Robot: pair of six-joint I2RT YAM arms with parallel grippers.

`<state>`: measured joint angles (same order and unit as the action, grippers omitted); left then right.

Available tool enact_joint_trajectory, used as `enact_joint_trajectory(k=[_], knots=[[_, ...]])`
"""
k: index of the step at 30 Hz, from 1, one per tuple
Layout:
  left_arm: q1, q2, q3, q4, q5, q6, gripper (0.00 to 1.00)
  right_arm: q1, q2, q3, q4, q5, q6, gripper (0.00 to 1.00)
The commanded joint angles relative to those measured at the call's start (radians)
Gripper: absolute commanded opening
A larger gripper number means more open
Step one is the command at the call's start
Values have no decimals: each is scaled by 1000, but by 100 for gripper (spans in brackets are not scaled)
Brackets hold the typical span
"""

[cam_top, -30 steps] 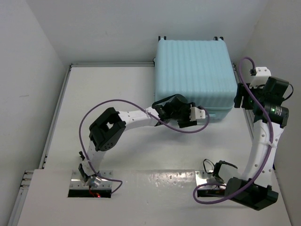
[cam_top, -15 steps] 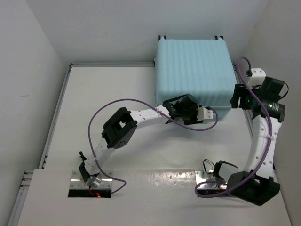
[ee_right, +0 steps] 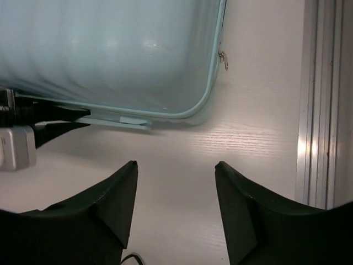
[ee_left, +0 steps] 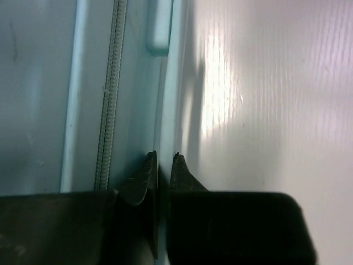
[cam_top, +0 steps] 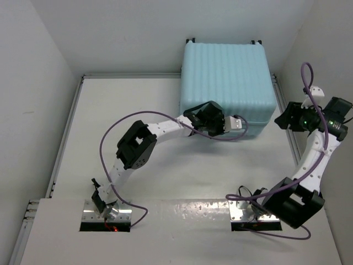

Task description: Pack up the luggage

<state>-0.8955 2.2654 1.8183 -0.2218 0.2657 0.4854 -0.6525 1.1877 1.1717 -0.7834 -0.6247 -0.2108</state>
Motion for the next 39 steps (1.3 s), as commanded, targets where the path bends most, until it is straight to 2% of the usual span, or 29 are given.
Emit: enact_joint_trajectory(k=[1,2,6,8,18,24,27,28,31,35,36,38,39], knots=[[254,48,-105,-232,-260,-8,3,-48,7,34,-28,-200,-122,57],[279,48,-123,-232,-260,-8,0,-52,10,23,-31,-213,-148,56],[334,11,-171,-232,-260,13,0,-68,47,14,-92,-315,-249,47],[358,-16,-201,-232,-270,24,0,-68,69,13,-117,-360,-303,45],[441,-99,-333,-232,-289,78,0,-58,242,25,-145,-377,-519,45],[492,-204,-512,-220,-257,142,0,-58,242,-29,-177,-403,-633,49],[501,-260,-594,-199,-237,180,0,-59,205,-93,-195,-450,-802,51],[501,-270,-606,-198,-237,194,0,-59,204,-107,-195,-451,-803,51],[501,-279,-617,-198,-237,208,0,-47,205,-153,-163,-489,-845,51],[501,-267,-603,-198,-246,217,0,23,260,-133,-316,-520,-1089,45],[501,-267,-590,-208,-246,207,0,46,265,-136,-320,-526,-1102,45],[491,-267,-580,-208,-246,197,0,85,267,-164,-254,-535,-1064,45],[481,-267,-580,-208,-246,187,0,115,260,-176,-149,-526,-1034,46]])
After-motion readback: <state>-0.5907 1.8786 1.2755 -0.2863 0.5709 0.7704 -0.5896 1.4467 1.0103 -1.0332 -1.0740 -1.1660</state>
